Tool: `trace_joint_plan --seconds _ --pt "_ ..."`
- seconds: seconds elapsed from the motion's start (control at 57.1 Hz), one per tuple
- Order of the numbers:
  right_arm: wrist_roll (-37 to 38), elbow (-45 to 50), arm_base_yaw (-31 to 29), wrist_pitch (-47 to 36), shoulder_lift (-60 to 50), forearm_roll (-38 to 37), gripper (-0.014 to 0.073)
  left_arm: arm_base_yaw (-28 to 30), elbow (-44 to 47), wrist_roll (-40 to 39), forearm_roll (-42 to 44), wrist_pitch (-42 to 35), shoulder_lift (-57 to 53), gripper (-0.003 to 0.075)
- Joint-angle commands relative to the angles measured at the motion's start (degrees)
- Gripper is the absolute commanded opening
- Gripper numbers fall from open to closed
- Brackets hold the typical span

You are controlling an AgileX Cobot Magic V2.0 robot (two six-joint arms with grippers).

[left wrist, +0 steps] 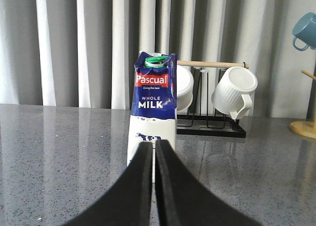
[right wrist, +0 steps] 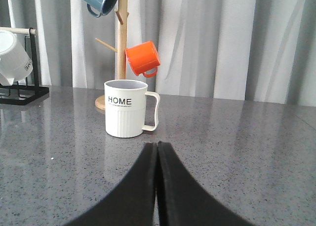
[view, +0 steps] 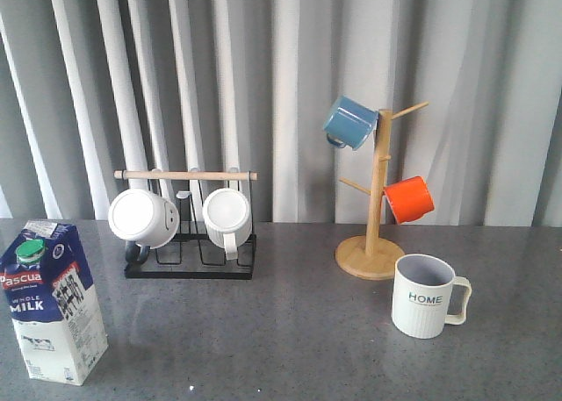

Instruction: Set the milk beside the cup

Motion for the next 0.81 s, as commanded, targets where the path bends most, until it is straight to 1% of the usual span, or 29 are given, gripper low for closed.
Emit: trace_joint_plan --seconds 0.0,0.28,0.351,0.421,0.473,0.526,0.561,0.596,0.631,0.684,0.719,0.789 --pt "-0.29 0.50 -0.27 -3.89 -1.04 -0.37 -0.0008 -0.05 -1.18 -0.57 -0.42 -4.33 -0.70 -0.0006" --pt "-0.29 0.50 -0.27 -3.99 -1.04 -0.37 -0.0008 -0.05 -1.18 -0.57 -0.42 -4.33 -0.70 -0.0006" --pt "-0.29 0.43 -0.27 -6.31 -1.04 -0.37 -0.0008 -0.05 -1.18 -0.57 -0.42 -4.33 -0.70 -0.0006" --pt "-0.18 0.43 -0.27 -12.69 -1.04 -0.37 -0.0008 -0.05 -1.18 -0.57 -0.42 -4.39 -0.70 -0.0006" --pt "0.38 0.43 -0.27 -19.40 -1.04 -0.31 -0.0008 -0.05 -1.30 -0.57 -0.42 -5.71 -0.70 -0.0006" --pt "2.16 -0.23 -0.27 -26.93 -1.04 -0.09 -0.0008 -0.05 -1.88 -2.10 -1.07 -9.01 -0.70 -0.0006" --pt "4.09 -1.42 -0.27 -30.00 -1.02 0.30 -0.0008 -0.05 -2.44 -4.06 -1.63 -12.08 -0.70 -0.0006" --pt "6.18 -3.32 -0.27 -30.95 -0.83 0.30 -0.0008 -0.05 -3.43 -6.21 -1.99 -14.05 -0.70 -0.0006" --pt "7.70 -5.78 -0.27 -29.92 -0.17 0.15 -0.0008 -0.05 -4.85 -8.10 -1.99 -14.58 -0.57 -0.0006" --pt "8.28 -10.51 -0.27 -25.21 2.37 -0.31 -0.0008 -0.05 -7.95 -9.07 -1.93 -13.93 -0.02 -0.0006" --pt "8.28 -13.76 -0.27 -21.69 5.04 -0.63 -0.0008 -0.05 -10.94 -8.51 -1.72 -12.58 0.81 -0.0006" --pt "7.62 -20.81 -0.27 -15.05 13.52 -1.38 -0.0008 -0.05 -16.51 -4.82 -1.73 -8.62 3.87 -0.0006"
